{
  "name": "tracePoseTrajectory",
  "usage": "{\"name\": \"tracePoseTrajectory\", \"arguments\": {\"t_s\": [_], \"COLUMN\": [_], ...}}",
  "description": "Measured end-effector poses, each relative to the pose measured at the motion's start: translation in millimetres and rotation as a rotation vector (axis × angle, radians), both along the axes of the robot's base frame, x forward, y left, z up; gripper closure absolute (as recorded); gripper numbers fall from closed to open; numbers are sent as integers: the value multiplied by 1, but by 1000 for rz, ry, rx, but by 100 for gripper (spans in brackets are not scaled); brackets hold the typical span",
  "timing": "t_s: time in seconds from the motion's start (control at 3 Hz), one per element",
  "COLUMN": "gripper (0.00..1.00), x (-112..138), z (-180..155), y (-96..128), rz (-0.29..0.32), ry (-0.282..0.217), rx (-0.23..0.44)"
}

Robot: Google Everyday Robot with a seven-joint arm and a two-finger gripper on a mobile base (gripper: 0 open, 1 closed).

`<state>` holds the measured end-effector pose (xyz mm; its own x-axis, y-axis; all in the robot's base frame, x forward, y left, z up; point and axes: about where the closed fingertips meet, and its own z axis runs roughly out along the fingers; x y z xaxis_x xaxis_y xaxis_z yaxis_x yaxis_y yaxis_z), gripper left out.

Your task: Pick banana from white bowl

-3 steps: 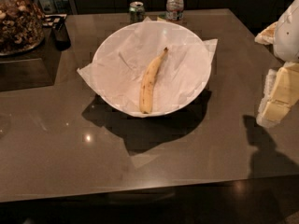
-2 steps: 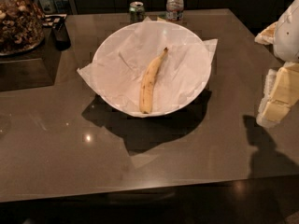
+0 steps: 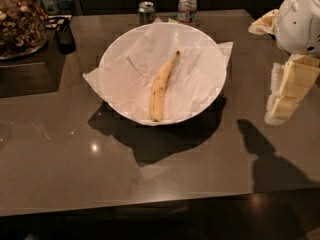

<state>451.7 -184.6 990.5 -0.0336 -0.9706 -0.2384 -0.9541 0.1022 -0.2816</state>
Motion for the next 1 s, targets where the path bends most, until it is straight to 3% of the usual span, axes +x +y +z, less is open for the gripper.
{"name": "tracePoseTrajectory", "arguments": {"t_s": [0.33,0.67,1.0], "gripper": [0,0,0], "x": [7,6,6], "z": [1,1,2], "y": [41,81,81], "rz": [243,507,506], "ry": [-22,-80,-83], "rx": [-1,-11,-10]}}
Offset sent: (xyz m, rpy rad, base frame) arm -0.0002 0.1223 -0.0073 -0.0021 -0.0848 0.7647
